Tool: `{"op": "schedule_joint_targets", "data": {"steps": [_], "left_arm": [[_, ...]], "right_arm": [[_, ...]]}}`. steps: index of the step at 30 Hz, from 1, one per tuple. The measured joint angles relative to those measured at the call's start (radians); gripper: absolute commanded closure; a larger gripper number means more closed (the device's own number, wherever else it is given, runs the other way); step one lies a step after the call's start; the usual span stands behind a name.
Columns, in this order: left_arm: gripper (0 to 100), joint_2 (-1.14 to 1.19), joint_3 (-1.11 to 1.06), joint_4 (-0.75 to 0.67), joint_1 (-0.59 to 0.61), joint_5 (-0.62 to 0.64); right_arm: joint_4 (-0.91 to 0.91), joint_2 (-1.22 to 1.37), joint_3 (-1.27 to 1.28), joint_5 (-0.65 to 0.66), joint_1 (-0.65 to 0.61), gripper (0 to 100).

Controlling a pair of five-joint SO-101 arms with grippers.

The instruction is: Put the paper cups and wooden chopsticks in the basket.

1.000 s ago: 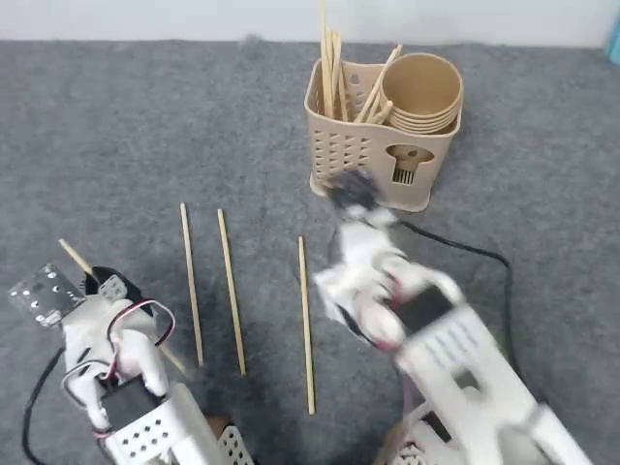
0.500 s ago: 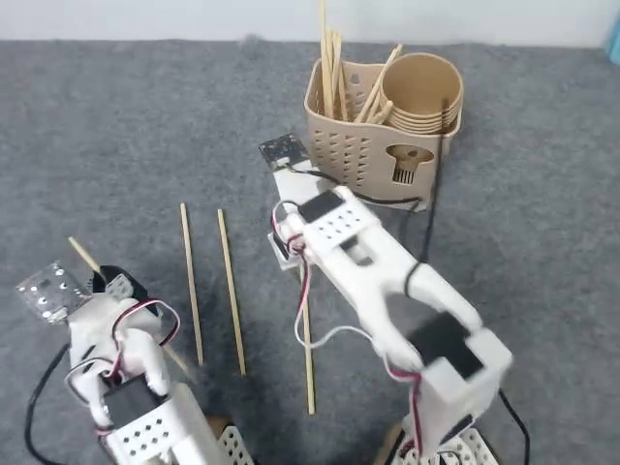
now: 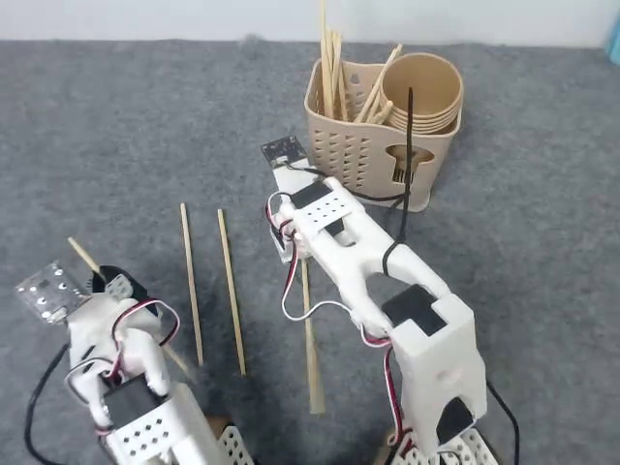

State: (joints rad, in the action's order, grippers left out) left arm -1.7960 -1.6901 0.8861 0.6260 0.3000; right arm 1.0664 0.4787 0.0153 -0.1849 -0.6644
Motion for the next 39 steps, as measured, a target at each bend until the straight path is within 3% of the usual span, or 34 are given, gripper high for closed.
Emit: {"op": "schedule_joint_targets", "data": {"steps": [9,15,24,33,39], "left_arm": [[99,0.0,0.0,0.0,-0.002,0.002],[99,0.0,0.0,0.0,-0.005,0.002],[99,0.0,0.0,0.0,-0.005,0.002],[99,0.0,0.0,0.0,-0.005,0.002],[99,0.0,0.0,0.0,-0.006,0.002]], "right_arm": [[0.239,-0.256,0.002,0.0,-0.009,99.1],[0.25,-0.574,0.002,0.0,0.026,99.1],[-0.172,-0.977,0.002,-0.009,0.206,99.1],[-0.735,-1.014,0.002,-0.011,0.25,99.1],[-0.856,-0.905,0.002,0.206,0.264,99.1]]}}
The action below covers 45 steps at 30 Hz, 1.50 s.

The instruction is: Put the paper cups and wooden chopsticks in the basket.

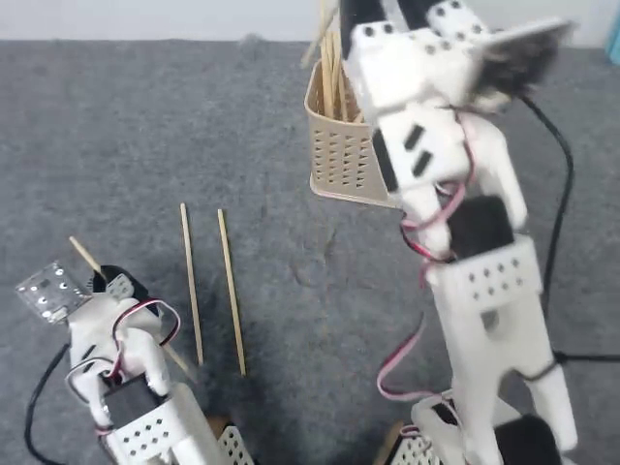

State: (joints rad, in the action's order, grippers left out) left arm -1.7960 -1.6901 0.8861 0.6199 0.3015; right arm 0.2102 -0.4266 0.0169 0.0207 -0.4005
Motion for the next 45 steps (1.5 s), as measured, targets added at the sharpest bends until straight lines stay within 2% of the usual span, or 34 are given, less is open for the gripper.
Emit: {"op": "schedule_joint_targets", "data": {"steps": [3,9,16,22,24,30,32,39,45], "left_arm": [[99,0.0,0.0,0.0,0.002,0.0],[99,0.0,0.0,0.0,0.0,0.0],[99,0.0,0.0,0.0,0.002,0.0],[99,0.0,0.0,0.0,0.002,0.0],[99,0.0,0.0,0.0,0.0,0.0],[99,0.0,0.0,0.0,0.002,0.0],[99,0.0,0.0,0.0,0.002,0.0],[99,0.0,0.0,0.0,0.002,0.0],[99,0.0,0.0,0.0,0.002,0.0]], "right_arm": [[-0.055,0.078,0.002,0.066,0.052,99.1],[-0.06,0.178,0.002,0.072,0.149,99.1],[0.16,0.183,0.002,-0.167,0.149,99.1],[0.221,0.218,0.052,-0.169,0.137,98.7],[0.259,0.219,0.069,-0.137,0.121,94.5],[0.393,0.199,0.069,-0.121,0.095,69.1],[0.417,0.16,0.069,-0.12,0.092,66.4],[0.589,-0.112,0.069,-0.199,0.092,74.3],[0.865,-0.365,0.097,-0.206,0.103,90.9]]}}
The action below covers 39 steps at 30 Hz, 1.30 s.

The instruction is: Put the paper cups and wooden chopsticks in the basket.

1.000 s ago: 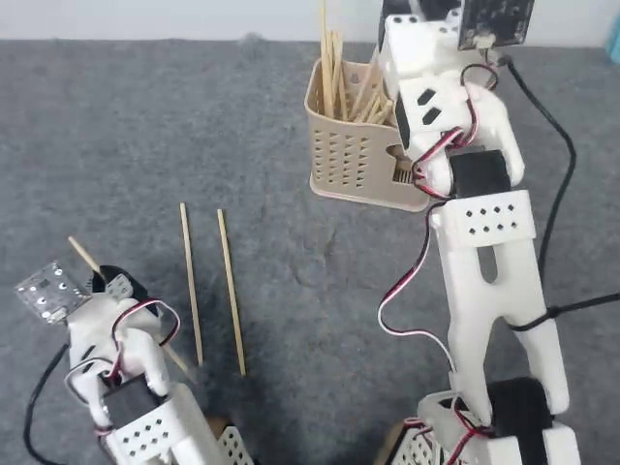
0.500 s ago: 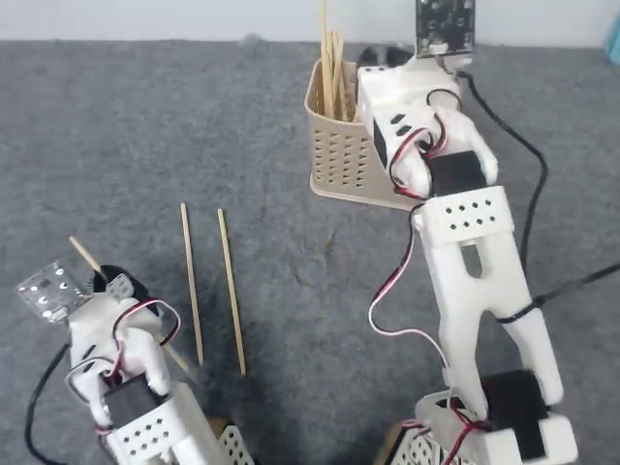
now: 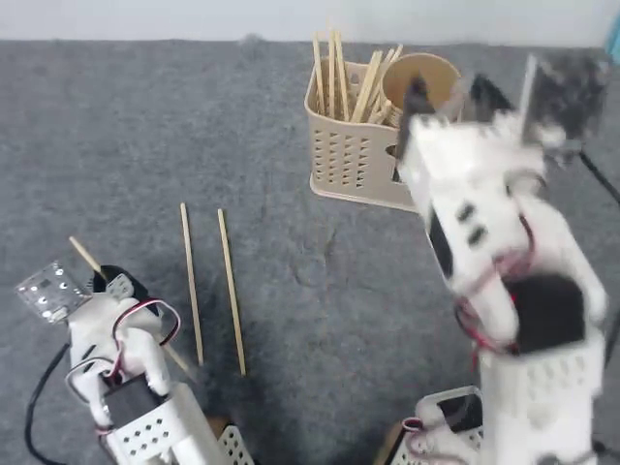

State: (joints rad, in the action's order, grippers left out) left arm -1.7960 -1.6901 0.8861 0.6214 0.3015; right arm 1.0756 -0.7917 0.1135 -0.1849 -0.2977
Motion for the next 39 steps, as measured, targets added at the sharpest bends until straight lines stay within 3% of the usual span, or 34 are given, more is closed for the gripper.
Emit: {"op": "schedule_joint_targets", "data": {"steps": [3,12,16,23,27,32,39], "left_arm": [[99,0.0,0.0,-0.02,0.0,0.0],[99,0.0,0.0,-0.133,-0.002,0.0],[99,0.0,0.0,-0.201,-0.003,0.0],[99,0.0,0.132,-0.425,-0.066,0.006],[99,0.0,0.175,-0.664,-0.18,0.006],[99,-0.002,0.213,-0.971,-0.413,0.002],[99,0.157,0.423,-0.907,-0.796,0.005]], "right_arm": [[0.133,-0.043,0.083,0.0,-0.035,99.1],[0.17,-0.02,0.637,0.11,-0.087,97.6],[0.04,-0.02,0.852,0.114,-0.092,97.6],[-0.399,-0.02,1.188,0.114,-0.087,97.6],[-0.566,-0.02,1.301,0.114,-0.091,97.6],[-0.601,-0.021,1.312,0.115,-0.091,97.6],[-0.609,-0.021,1.316,0.115,-0.091,97.6]]}}
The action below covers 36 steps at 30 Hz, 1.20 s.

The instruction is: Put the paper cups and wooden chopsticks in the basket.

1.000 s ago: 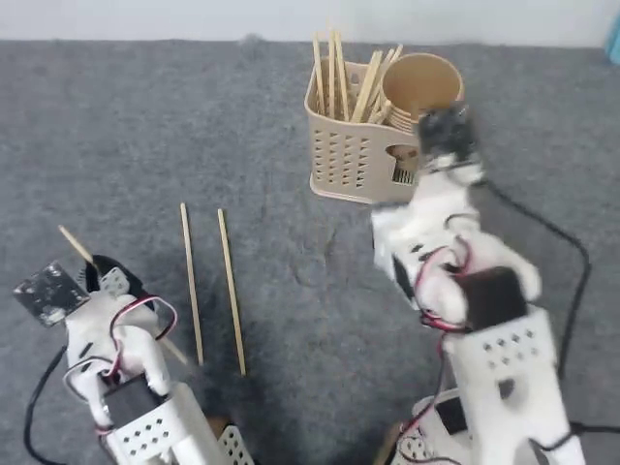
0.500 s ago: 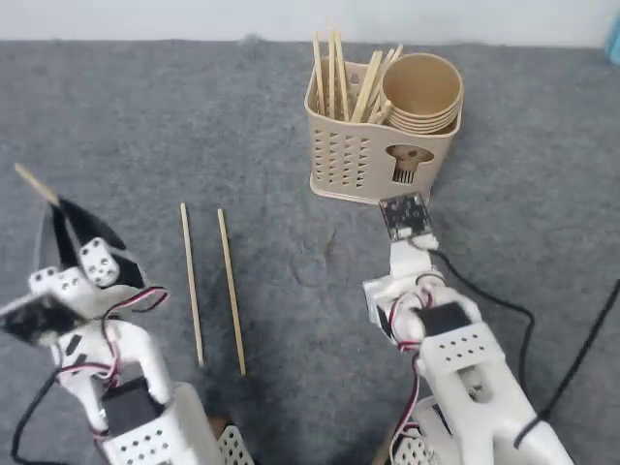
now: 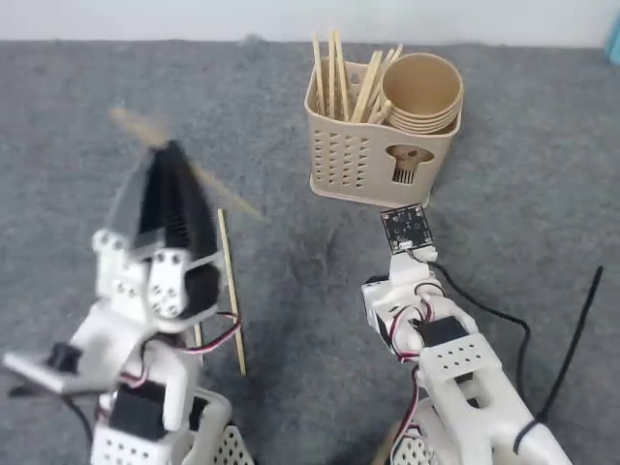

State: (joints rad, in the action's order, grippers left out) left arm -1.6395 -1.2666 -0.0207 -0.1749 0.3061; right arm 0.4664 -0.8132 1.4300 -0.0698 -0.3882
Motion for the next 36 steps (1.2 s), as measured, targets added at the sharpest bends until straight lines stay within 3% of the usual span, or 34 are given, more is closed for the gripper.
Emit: {"op": "schedule_joint_targets", "data": {"steps": [4,16,36], "left_arm": [[99,0.256,0.186,-0.003,-0.04,-0.071],[99,0.982,0.758,-0.058,-0.077,-0.081],[99,1.501,1.131,-0.058,-0.117,-0.084]], "right_arm": [[0.0,0.0,0.0,0.0,0.0,97.6],[0.0,0.0,0.0,0.0,0.0,97.6],[-0.035,0.0,0.0,0.074,0.0,97.6]]}}
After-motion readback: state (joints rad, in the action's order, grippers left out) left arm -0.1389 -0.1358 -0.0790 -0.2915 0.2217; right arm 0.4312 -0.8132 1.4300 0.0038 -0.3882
